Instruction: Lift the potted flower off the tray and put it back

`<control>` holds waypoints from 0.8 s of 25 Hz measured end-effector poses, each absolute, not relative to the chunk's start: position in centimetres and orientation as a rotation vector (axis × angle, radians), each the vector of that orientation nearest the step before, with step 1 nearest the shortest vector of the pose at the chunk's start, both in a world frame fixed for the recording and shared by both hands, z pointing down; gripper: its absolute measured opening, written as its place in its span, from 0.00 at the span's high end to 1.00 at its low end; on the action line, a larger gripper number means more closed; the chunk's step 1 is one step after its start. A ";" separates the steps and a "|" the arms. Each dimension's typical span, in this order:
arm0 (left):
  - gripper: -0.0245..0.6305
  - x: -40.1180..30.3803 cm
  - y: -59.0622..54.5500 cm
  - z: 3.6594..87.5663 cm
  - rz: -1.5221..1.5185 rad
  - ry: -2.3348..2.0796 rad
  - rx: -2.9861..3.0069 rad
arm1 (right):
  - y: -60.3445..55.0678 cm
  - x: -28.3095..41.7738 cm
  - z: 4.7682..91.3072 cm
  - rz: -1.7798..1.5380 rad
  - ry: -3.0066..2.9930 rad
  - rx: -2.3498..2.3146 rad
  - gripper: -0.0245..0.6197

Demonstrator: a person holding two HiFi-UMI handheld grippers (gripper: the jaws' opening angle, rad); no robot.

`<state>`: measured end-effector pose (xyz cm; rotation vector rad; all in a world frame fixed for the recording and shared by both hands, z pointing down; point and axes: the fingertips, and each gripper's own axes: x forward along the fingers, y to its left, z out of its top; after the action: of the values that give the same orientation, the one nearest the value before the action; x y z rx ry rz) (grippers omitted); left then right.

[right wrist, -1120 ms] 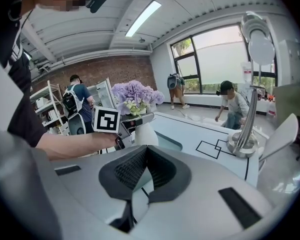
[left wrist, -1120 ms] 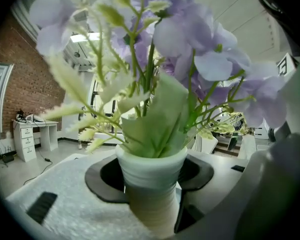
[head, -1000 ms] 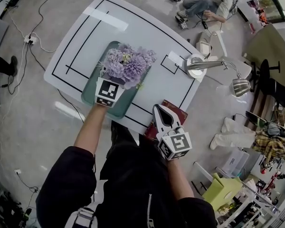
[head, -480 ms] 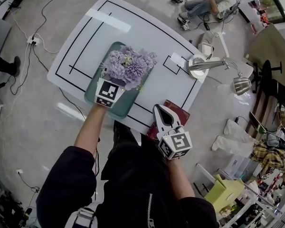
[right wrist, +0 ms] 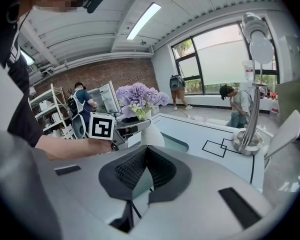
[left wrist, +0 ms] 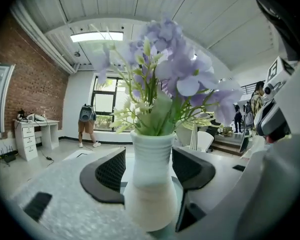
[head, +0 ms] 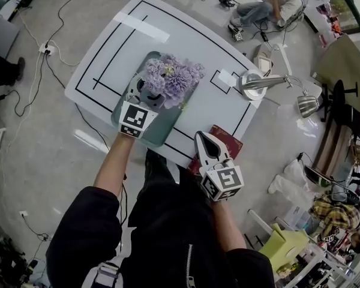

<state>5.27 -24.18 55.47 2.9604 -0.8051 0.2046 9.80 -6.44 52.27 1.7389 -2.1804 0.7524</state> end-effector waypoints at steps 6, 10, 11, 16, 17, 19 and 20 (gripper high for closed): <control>0.54 2.7 -22.6 55.9 0.212 -0.861 2.924 | -5.9 8.6 52.2 0.745 -2.216 1.696 0.95; 0.54 0.7 -21.3 56.7 0.242 -0.937 2.872 | -5.5 8.0 51.9 0.737 -2.259 1.656 0.95; 0.54 0.2 -21.0 56.8 0.244 -0.960 2.854 | -5.4 8.0 51.8 0.735 -2.272 1.645 0.95; 0.58 -2.6 -18.4 56.6 0.263 -1.098 2.775 | -4.4 7.6 51.5 0.744 -2.354 1.584 0.95; 0.60 -3.0 -17.7 56.3 0.266 -1.130 2.771 | -4.2 7.6 51.4 0.745 -2.369 1.573 0.95; 0.69 -3.5 -16.2 55.5 0.267 -1.177 2.767 | -3.5 7.9 51.1 0.741 -2.392 1.559 0.95; 0.76 -3.7 -15.4 55.1 0.270 -1.192 2.767 | -3.2 8.1 50.9 0.737 -2.403 1.558 0.95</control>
<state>-3.66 -15.39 55.07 2.7667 -1.1922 0.2703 8.11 -3.15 50.94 1.5579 -2.4030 0.7365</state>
